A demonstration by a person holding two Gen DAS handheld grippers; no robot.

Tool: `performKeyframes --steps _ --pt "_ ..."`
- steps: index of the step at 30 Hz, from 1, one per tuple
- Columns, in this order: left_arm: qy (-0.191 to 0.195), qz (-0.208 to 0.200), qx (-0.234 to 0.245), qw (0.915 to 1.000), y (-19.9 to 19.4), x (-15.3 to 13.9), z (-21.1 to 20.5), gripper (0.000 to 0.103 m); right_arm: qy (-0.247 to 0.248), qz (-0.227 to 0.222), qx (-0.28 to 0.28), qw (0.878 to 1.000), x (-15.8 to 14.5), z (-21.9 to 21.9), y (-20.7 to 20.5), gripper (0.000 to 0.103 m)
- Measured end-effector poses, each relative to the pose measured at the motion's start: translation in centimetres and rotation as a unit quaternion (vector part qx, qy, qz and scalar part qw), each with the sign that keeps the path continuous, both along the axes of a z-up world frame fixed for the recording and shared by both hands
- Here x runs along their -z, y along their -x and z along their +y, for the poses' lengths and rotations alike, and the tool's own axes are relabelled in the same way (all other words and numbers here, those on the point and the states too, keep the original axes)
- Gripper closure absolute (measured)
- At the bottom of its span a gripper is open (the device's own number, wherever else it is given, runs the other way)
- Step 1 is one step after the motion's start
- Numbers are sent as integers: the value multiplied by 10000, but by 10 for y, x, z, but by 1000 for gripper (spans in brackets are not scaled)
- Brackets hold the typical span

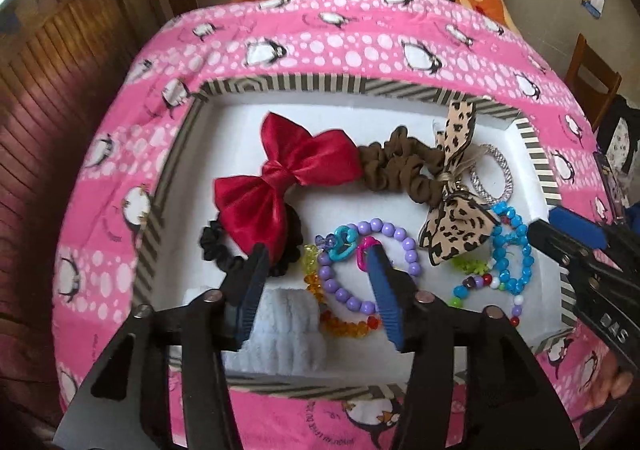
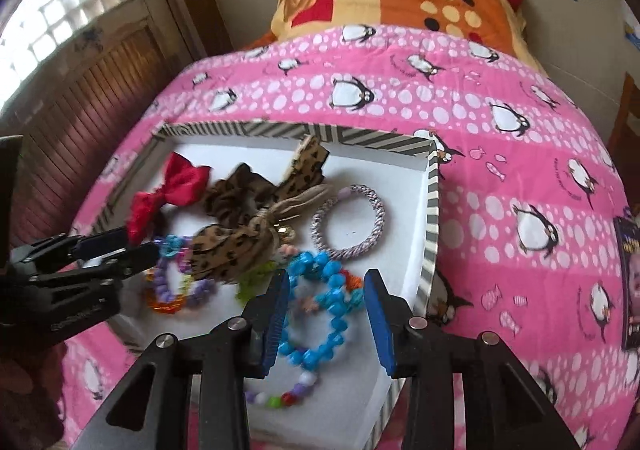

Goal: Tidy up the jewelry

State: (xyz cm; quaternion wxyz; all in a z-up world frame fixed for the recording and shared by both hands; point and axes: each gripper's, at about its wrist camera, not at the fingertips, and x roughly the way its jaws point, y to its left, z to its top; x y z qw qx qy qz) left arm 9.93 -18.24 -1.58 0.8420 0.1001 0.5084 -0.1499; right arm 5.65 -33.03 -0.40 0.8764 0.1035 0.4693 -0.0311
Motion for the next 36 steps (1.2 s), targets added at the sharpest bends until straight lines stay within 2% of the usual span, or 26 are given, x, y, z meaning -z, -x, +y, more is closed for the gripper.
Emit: performKeyframes --steps 5,10,19,29,36 --pt "58 -99 -85 9999 17 -14 11 47 -27 -212 243 9995 -19 16 30 62" --pt "99 -204 -176 9996 37 -24 25 47 61 -227 415 9989 -27 36 49 62" --pt "145 -448 -211 9987 67 -43 46 47 131 -239 525 9982 -36 65 71 62" --pt "206 -835 -290 9959 95 -66 67 47 138 -447 485 9977 -55 90 91 61" --pt "198 -955 -264 9949 108 -71 71 47 194 -566 568 9966 -64 96 103 49"
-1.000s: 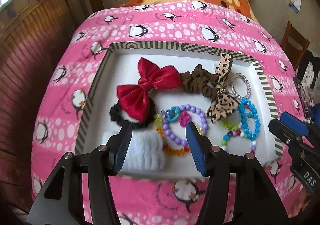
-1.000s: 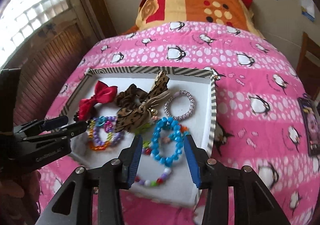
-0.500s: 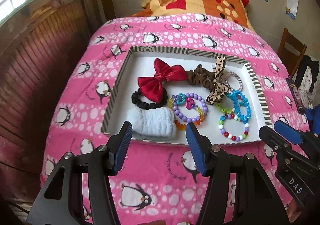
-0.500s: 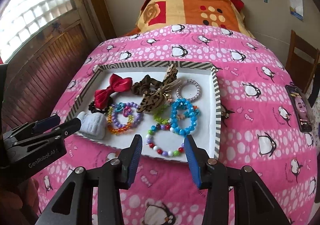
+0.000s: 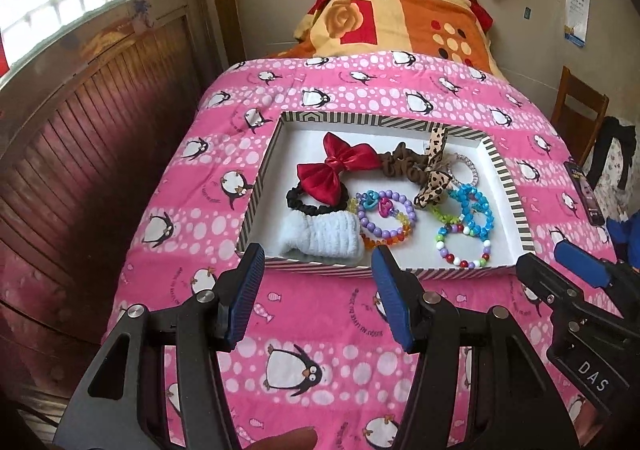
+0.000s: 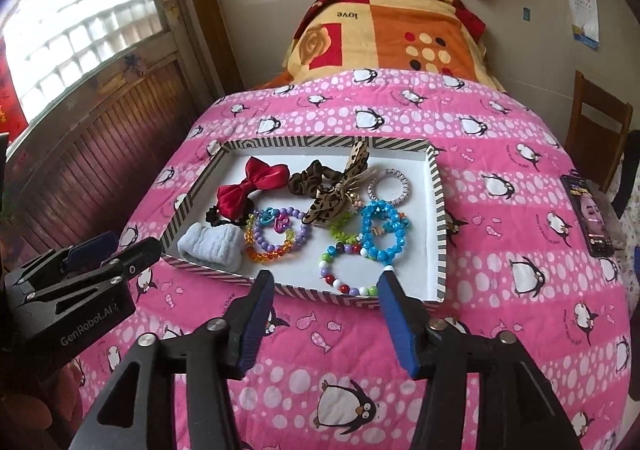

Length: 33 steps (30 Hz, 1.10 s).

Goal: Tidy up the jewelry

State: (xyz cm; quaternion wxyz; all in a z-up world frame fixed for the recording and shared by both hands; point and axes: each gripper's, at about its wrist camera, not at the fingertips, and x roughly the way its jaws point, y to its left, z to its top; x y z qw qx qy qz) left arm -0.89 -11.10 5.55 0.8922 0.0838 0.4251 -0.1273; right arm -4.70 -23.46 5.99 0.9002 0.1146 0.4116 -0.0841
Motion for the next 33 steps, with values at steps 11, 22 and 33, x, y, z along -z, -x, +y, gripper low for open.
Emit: performKeyframes --steps 11,22,33 --pt "-16 -103 52 9999 13 -5 4 47 61 -15 12 10000 -5 7 10 49" --pt "-9 -135 39 9999 17 -8 7 47 93 7 -38 9999 -6 10 13 48" --pt "-6 -117 40 9999 19 -8 6 47 86 64 -88 9999 -3 11 10 48"
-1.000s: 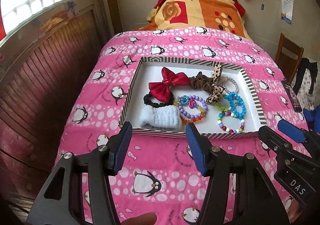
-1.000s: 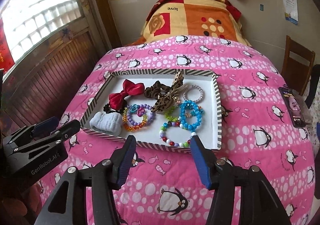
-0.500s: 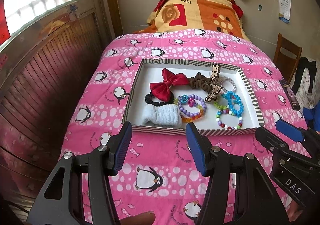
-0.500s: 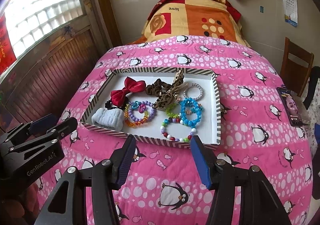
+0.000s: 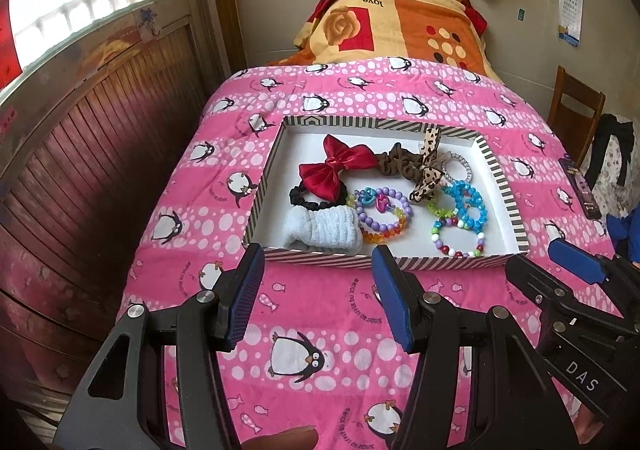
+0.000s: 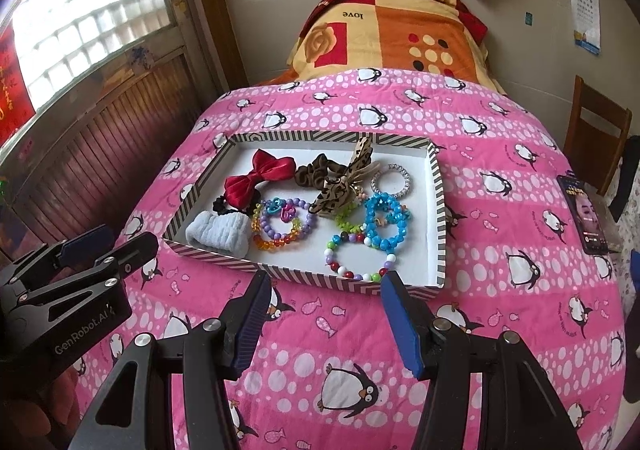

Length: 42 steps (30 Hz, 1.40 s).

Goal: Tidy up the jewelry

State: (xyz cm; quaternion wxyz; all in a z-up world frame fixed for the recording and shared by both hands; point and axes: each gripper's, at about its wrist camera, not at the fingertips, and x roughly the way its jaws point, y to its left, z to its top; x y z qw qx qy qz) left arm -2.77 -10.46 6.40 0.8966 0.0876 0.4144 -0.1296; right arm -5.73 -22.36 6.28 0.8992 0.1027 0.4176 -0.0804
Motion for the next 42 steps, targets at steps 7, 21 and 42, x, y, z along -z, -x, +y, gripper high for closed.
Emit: performKeyframes --steps 7,21,42 --pt "10 10 -8 10000 0 1 -1 47 5 8 -28 10000 1 0 -1 48" --pt "-46 70 -23 10000 -4 4 -1 47 -38 68 -93 9999 5 1 -7 48" --pt "-146 147 65 9998 -5 20 -11 47 -161 206 -244 9994 19 -5 -9 48"
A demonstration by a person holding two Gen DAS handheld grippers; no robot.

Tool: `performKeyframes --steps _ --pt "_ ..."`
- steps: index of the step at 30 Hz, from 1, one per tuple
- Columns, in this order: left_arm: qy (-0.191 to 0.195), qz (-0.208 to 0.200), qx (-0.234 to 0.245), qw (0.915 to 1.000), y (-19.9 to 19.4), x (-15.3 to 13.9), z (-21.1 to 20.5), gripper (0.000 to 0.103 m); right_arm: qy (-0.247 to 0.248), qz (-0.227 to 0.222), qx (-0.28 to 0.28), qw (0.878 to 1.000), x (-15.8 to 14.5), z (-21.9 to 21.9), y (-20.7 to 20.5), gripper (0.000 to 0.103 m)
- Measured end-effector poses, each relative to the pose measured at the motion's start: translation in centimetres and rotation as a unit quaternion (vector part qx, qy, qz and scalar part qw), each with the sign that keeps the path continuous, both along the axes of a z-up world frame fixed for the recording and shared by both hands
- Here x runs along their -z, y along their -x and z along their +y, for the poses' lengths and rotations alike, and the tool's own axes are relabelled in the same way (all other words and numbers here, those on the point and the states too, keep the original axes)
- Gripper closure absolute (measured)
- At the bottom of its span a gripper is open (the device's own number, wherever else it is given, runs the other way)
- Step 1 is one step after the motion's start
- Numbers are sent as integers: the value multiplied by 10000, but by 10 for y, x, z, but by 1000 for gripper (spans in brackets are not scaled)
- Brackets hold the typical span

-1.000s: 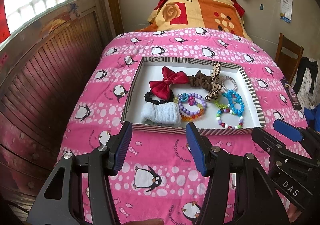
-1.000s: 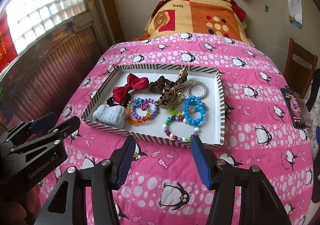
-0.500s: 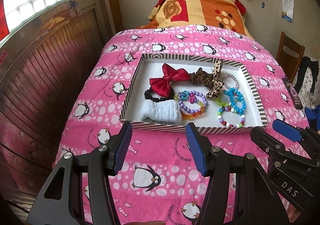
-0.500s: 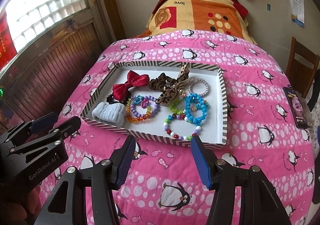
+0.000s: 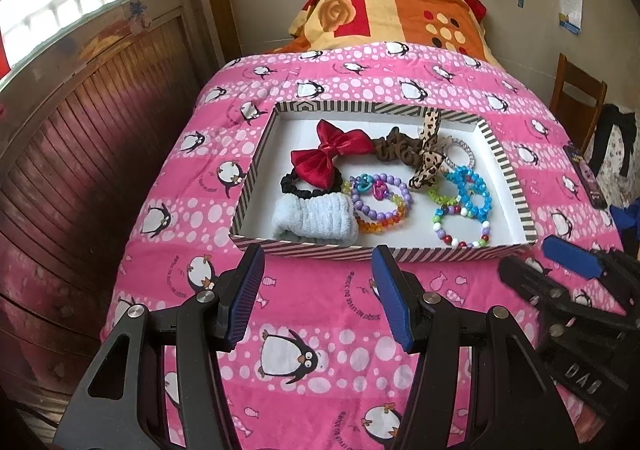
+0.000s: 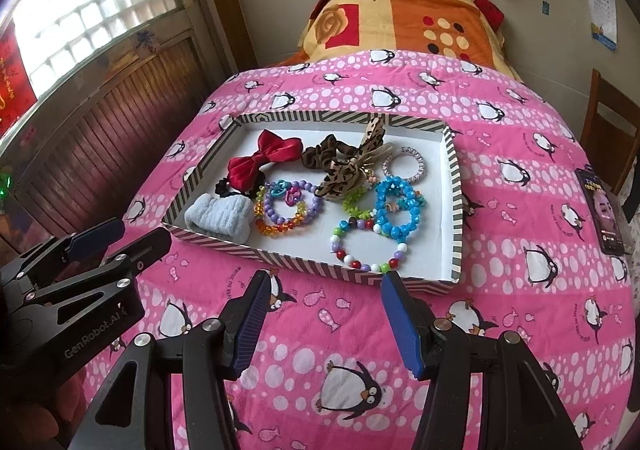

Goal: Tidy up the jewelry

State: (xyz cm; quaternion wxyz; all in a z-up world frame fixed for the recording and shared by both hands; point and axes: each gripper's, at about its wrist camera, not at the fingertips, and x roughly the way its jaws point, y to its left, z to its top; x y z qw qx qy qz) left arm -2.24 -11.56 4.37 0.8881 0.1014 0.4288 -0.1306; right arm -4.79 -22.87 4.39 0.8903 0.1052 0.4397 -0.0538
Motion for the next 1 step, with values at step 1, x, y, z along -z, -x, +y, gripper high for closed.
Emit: performKeyframes --steps 1 --pt "3 29 -2 10000 0 2 2 47 16 -25 19 10000 0 -4 2 48"
